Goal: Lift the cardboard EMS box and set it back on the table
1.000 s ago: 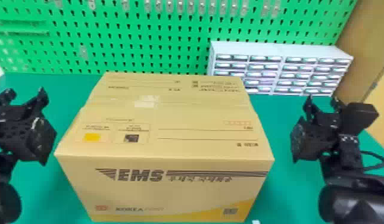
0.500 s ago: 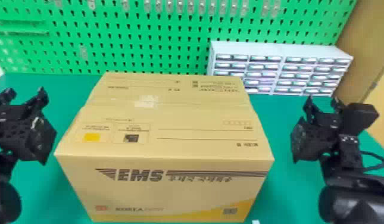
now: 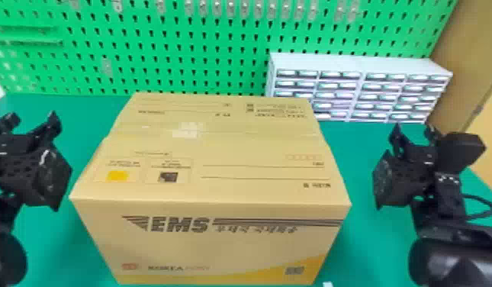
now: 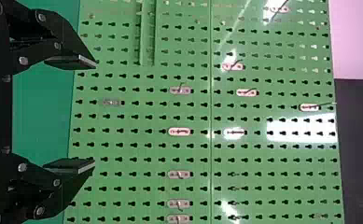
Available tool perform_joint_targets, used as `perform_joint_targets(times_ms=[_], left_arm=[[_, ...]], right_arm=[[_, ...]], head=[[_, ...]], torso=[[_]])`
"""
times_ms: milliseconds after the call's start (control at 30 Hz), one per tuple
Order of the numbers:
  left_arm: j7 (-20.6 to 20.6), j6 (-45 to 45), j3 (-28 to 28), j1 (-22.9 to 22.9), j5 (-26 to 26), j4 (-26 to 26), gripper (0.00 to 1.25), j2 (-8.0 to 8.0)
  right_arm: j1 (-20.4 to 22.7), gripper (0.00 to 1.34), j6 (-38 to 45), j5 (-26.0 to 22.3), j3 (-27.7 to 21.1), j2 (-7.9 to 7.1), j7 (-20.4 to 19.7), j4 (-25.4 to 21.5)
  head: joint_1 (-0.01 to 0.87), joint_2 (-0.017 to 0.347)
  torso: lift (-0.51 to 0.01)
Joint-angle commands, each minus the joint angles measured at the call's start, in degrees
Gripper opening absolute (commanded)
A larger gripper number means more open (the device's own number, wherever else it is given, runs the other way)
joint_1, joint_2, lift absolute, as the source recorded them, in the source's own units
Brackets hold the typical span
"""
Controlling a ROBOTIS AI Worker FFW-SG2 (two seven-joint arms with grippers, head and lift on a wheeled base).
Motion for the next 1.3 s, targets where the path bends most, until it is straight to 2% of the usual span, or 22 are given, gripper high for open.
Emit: perform_joint_targets(times_ms=[0, 1267], left_arm=[[0.0, 0.0, -0.09, -0.17, 0.01, -0.04, 0.75, 0.0], [0.0, 0.0, -0.09, -0.09, 0.01, -0.3, 0.75, 0.0]], right_arm=[[0.0, 0.75, 0.01, 0.0, -0.01, 0.0, 0.0, -0.04], [0.0, 0.75, 0.01, 0.09, -0.28, 0.26, 0.0, -0.21]], head=[[0.678, -0.015], [0.678, -0.015]], torso=[[-0.092], [-0.092]])
